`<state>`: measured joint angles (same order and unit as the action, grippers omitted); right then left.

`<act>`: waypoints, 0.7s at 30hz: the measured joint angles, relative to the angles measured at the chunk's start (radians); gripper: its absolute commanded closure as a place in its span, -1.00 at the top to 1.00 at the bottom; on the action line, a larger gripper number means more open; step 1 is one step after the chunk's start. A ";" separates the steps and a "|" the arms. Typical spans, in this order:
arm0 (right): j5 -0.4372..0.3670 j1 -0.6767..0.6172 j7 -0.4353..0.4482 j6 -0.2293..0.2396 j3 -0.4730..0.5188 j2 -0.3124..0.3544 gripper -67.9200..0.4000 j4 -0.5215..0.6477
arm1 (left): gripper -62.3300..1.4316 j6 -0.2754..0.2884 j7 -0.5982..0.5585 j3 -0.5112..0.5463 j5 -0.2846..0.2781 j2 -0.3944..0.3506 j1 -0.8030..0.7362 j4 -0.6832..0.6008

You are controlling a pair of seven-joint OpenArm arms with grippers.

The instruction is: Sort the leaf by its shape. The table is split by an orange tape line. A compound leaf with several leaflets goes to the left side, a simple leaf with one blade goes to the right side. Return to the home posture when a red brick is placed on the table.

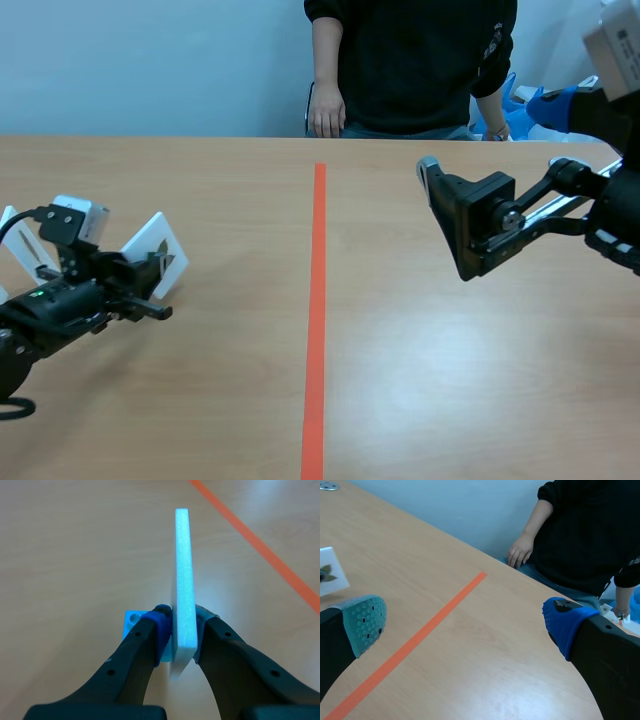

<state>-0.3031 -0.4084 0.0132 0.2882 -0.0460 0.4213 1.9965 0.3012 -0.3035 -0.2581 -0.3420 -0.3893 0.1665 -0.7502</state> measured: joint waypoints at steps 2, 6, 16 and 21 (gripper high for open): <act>0.000 0.000 0.000 0.000 0.000 0.000 0.92 0.000 | -0.69 0.000 0.000 0.042 0.000 -0.015 -0.066 -0.049; 0.000 0.000 0.000 0.000 0.000 0.000 0.92 0.000 | -0.69 0.007 0.000 0.108 0.000 -0.031 -0.191 -0.161; 0.000 0.000 0.000 0.000 0.000 0.000 0.92 0.000 | -0.69 -0.014 0.000 0.204 0.000 -0.029 -0.299 -0.238; 0.000 0.000 0.000 0.000 0.000 0.000 0.92 0.000 | -0.69 -0.082 0.000 0.235 0.000 -0.024 -0.317 -0.238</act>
<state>-0.3031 -0.4084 0.0132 0.2882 -0.0460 0.4213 1.9965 0.2192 -0.3031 -0.0231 -0.3416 -0.4129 -0.1501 -0.9882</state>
